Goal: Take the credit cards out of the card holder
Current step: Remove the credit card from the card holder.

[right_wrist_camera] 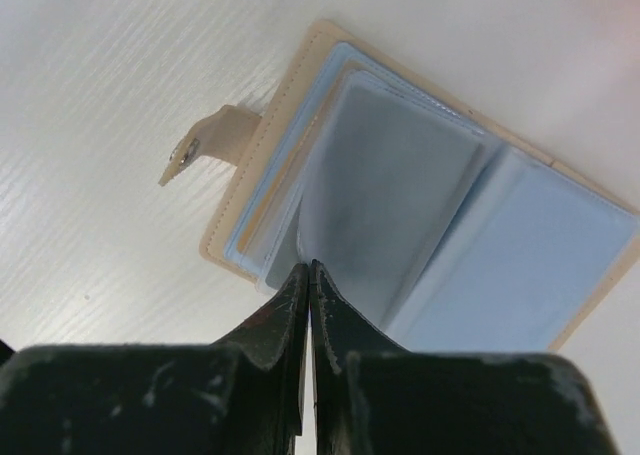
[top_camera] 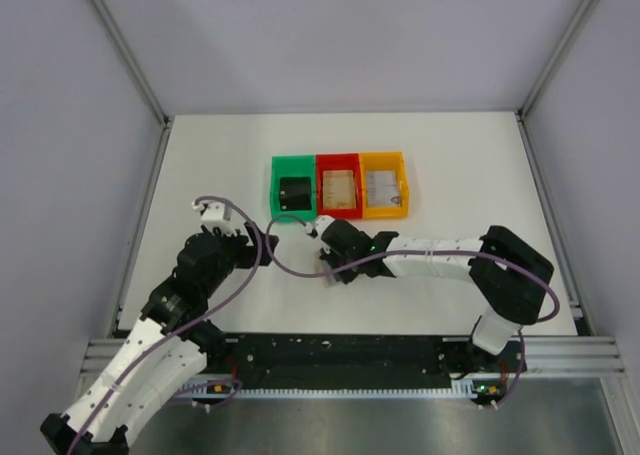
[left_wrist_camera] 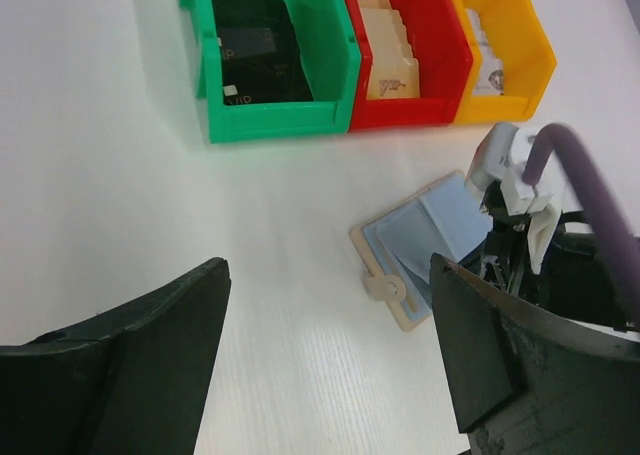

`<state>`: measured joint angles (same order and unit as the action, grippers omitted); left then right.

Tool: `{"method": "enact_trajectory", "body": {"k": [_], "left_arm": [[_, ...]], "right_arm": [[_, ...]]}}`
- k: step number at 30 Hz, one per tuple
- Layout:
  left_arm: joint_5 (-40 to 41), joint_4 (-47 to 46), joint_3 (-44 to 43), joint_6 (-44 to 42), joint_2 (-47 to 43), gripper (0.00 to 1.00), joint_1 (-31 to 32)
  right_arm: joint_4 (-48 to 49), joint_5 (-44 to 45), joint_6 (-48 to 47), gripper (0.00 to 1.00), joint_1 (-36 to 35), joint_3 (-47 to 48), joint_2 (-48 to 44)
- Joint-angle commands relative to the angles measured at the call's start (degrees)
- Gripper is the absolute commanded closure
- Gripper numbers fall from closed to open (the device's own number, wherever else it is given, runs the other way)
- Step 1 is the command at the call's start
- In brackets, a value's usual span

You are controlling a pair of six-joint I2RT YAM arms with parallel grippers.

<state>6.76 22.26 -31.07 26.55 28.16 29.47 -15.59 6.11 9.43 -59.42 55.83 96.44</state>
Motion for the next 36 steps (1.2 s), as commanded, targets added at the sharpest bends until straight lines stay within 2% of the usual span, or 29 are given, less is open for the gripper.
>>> {"method": "enact_trajectory", "body": {"k": [1,10,17,24,25,28,33,36], "left_arm": [[-5.09,-7.05,1.27,2.98,2.85,0.16,0.23],[-10.63,-11.8,3.47,5.97,8.04,0.16,0.32],[-12.83,-12.85,1.81,6.24,14.54,0.2,2.51],[-11.6,-14.78,-1.97,7.03,23.24,0.32,8.93],[-11.42,-15.4,-2.15,7.29,24.47,0.32,9.63],[-11.16,-18.03,-3.12,7.99,27.99,0.42,12.09],[-11.07,-21.81,-5.22,8.7,34.84,0.44,15.26],[-11.42,-24.45,-7.07,8.52,39.67,0.53,16.75]], "right_arm": [[1.17,-3.99,2.96,1.0,2.81,-1.42,-6.0],[7.76,-12.17,9.72,1.0,10.37,-8.54,-11.27],[13.48,-14.72,15.96,1.0,15.55,-14.6,-13.65],[19.63,-15.78,19.83,1.0,18.46,-19.27,-17.6],[19.81,-15.69,20.1,1.0,18.64,-19.36,-18.21],[20.34,-15.78,20.89,1.0,19.16,-19.71,-20.06],[20.17,-15.6,21.94,1.0,20.39,-19.89,-21.39],[19.9,-15.25,22.12,1.0,20.92,-20.15,-20.95]]}}
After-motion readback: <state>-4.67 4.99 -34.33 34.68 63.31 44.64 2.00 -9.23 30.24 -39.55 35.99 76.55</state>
